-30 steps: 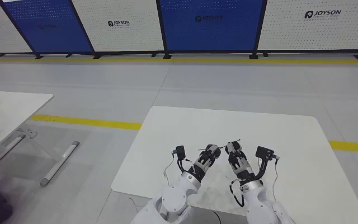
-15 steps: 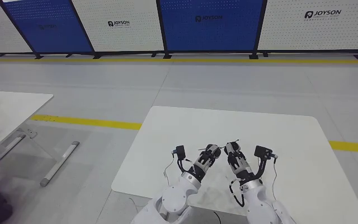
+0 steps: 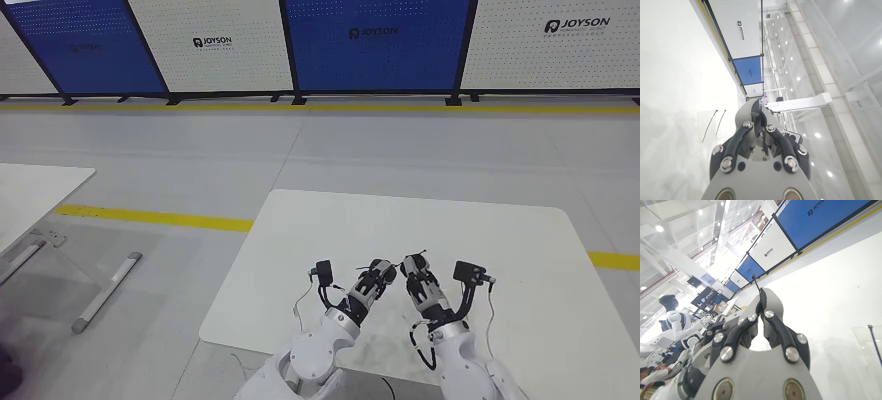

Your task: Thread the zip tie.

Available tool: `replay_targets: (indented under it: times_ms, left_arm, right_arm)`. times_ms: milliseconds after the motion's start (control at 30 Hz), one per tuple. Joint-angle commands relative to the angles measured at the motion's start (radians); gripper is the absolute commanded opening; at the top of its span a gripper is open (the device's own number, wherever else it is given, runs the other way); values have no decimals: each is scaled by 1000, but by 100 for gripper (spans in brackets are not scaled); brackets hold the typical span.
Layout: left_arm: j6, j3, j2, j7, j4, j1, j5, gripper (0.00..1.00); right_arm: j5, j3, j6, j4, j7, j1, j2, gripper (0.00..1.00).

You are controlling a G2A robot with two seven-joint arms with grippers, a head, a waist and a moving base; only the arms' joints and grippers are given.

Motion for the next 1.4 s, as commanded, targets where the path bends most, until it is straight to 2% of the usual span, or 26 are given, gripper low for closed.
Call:
replay_targets:
  times_ms: [0,500,533,567,600,633,733,833,933,967,1000,1033,1200,1300,1367]
  left_arm:
    - [0,0,0,0,0,0,0,0]
    - [-3,1,-1,6,3,-4,2,0]
    - [-3,1,-2,8,2,-5,3,7]
    - [-2,2,-2,9,2,-5,4,20]
    - [-2,3,-2,11,2,-6,6,37]
    - [-2,4,-3,14,1,-6,6,45]
    - [-2,5,-3,18,1,-6,9,57]
    - [-3,5,-4,22,1,-6,11,61]
    - [-3,6,-4,25,0,-6,13,62]
    - [-3,6,-4,25,0,-6,14,58]
    - [-4,6,-4,26,0,-6,15,50]
    - [-4,6,-4,26,0,-6,15,47]
    - [-7,5,-5,28,-1,-5,16,40]
    - [-6,6,-5,27,-3,-4,20,30]
    - [-6,6,-5,28,-3,-5,22,29]
  right_arm:
    - [0,1,-1,-1,0,-1,0,0]
    - [6,7,-8,1,13,-2,2,0]
    - [6,8,-8,0,13,-2,3,0]
    - [6,8,-8,0,13,-3,3,0]
    - [5,8,-7,-1,13,-3,3,0]
    - [5,8,-7,-1,13,-3,3,0]
    - [3,9,-5,-2,13,-4,3,0]
    - [2,11,-2,-5,10,-4,3,0]
    - [5,13,3,-6,8,-5,3,0]
    - [6,15,6,-6,8,-5,4,0]
    - [6,16,8,-5,9,-5,4,0]
    - [7,16,9,-5,10,-4,4,0]
    - [12,20,14,-4,6,-4,4,0]
    - [11,22,16,-4,-1,-5,4,0]
    - [11,23,18,-4,-2,-5,4,0]
